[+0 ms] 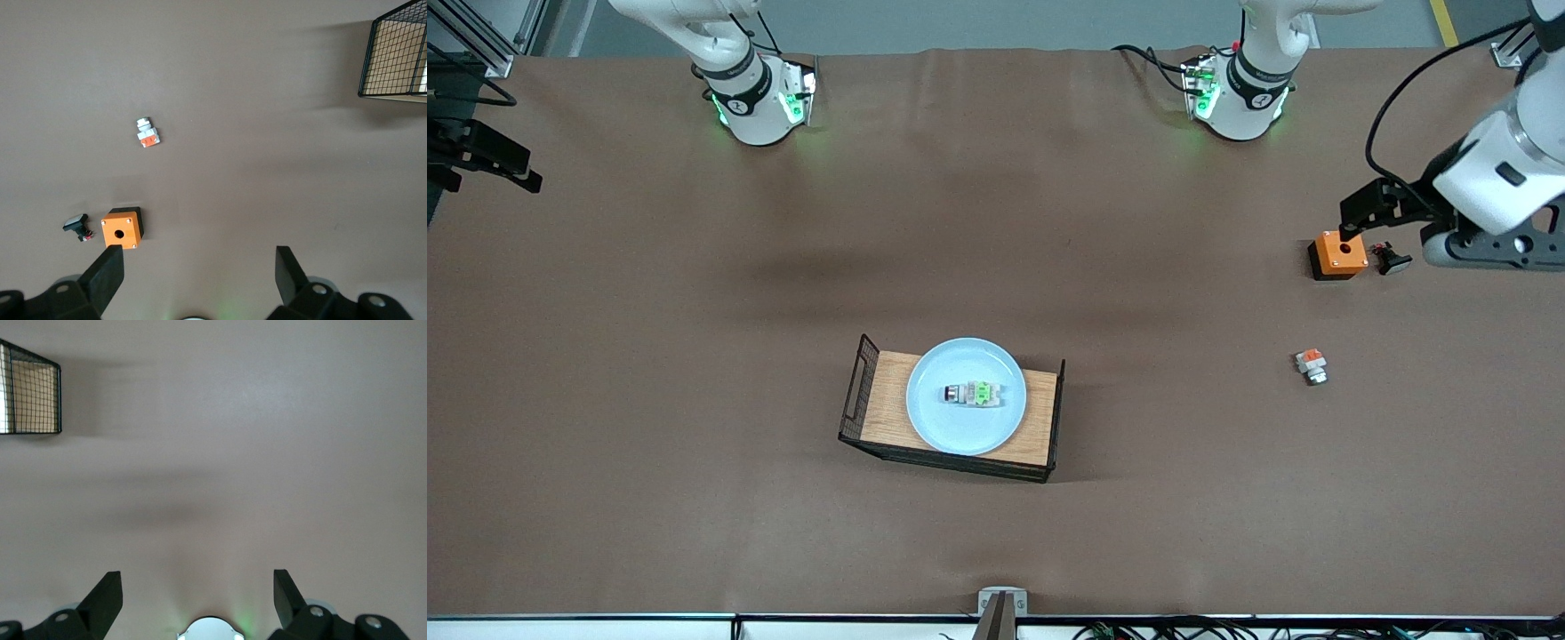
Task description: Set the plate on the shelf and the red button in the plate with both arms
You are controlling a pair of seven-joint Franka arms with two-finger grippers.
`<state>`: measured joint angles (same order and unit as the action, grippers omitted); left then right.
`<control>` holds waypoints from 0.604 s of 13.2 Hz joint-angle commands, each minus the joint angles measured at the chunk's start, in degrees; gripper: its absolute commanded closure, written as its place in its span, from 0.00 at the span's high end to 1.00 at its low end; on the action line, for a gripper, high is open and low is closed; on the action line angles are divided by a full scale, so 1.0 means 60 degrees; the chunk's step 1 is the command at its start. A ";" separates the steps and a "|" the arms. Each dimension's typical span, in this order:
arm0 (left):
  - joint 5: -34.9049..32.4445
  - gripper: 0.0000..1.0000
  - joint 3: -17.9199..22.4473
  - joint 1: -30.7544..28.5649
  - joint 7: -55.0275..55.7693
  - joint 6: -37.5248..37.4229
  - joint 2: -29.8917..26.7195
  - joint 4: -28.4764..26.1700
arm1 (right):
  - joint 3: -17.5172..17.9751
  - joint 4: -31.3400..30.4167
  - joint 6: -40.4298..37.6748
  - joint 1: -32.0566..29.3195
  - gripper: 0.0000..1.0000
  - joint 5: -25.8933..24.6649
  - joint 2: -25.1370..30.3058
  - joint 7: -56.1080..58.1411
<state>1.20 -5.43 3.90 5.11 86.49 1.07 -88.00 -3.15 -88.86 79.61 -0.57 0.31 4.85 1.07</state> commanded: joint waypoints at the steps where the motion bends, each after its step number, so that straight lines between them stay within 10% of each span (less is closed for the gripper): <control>1: -0.0113 1.00 -0.0047 -0.0050 0.0013 0.0863 -0.1438 -0.1857 | 0.0130 0.0102 -0.0114 -0.0138 1.00 -0.0022 0.0026 -0.0266; 8: -0.0113 1.00 -0.0047 -0.0006 0.0438 0.0761 -0.1673 -0.1755 | 0.0130 0.0102 -0.0114 -0.0139 1.00 -0.0022 0.0026 -0.0105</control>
<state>1.20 -5.43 3.89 7.05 90.55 -7.34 -97.41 -3.10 -88.86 79.61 -0.57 0.31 4.85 0.52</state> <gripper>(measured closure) 0.000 0.000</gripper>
